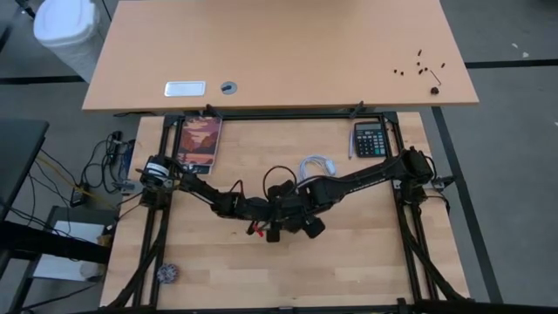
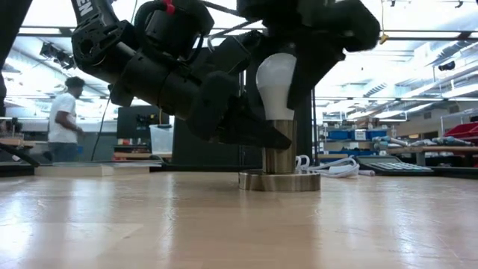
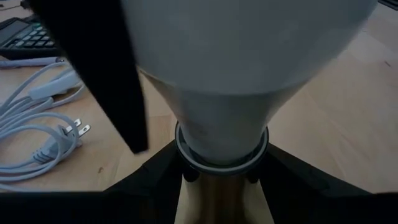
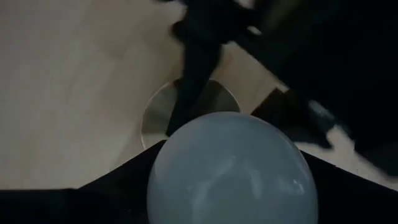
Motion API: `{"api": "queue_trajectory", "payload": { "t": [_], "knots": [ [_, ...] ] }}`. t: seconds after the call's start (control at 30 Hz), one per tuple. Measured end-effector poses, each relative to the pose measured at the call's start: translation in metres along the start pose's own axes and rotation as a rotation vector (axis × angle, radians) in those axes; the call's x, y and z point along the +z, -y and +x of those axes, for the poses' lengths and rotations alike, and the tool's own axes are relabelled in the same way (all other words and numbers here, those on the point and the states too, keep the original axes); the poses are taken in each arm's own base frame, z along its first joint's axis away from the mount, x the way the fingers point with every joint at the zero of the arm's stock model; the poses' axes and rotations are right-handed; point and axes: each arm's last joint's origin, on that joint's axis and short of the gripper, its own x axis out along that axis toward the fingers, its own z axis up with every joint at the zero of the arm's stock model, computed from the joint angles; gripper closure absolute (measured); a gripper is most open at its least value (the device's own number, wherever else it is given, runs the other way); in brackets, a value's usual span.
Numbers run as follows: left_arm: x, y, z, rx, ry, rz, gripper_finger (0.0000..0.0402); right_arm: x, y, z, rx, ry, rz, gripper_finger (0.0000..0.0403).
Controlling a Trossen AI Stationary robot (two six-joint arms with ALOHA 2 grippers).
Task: Screw lightbulb
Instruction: Remove the lightbulb from the lamp
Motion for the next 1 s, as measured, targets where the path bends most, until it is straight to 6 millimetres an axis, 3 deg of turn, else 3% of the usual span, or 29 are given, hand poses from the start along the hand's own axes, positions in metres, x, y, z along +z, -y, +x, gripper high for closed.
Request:
{"api": "queue_trajectory", "payload": {
  "t": [0.23,0.4,0.73,1.0],
  "knots": [
    [0.0,0.0,0.0,-0.009,0.0,0.019,0.0209,0.0,0.0,0.0,0.004,-0.004,-0.388,0.0134],
    [0.0,0.001,0.0,-0.015,0.0,0.015,0.0209,-0.002,0.001,0.0,-0.009,-0.028,-0.463,0.012],
    [-0.001,0.001,0.0,-0.026,-0.004,0.011,0.0209,0.012,-0.001,-0.024,-0.028,0.044,0.148,0.007],
    [-0.001,0.001,0.0,-0.022,-0.004,-0.012,0.0209,0.006,-0.003,-0.025,-0.004,-0.015,0.619,0.0036]
  ]
}}
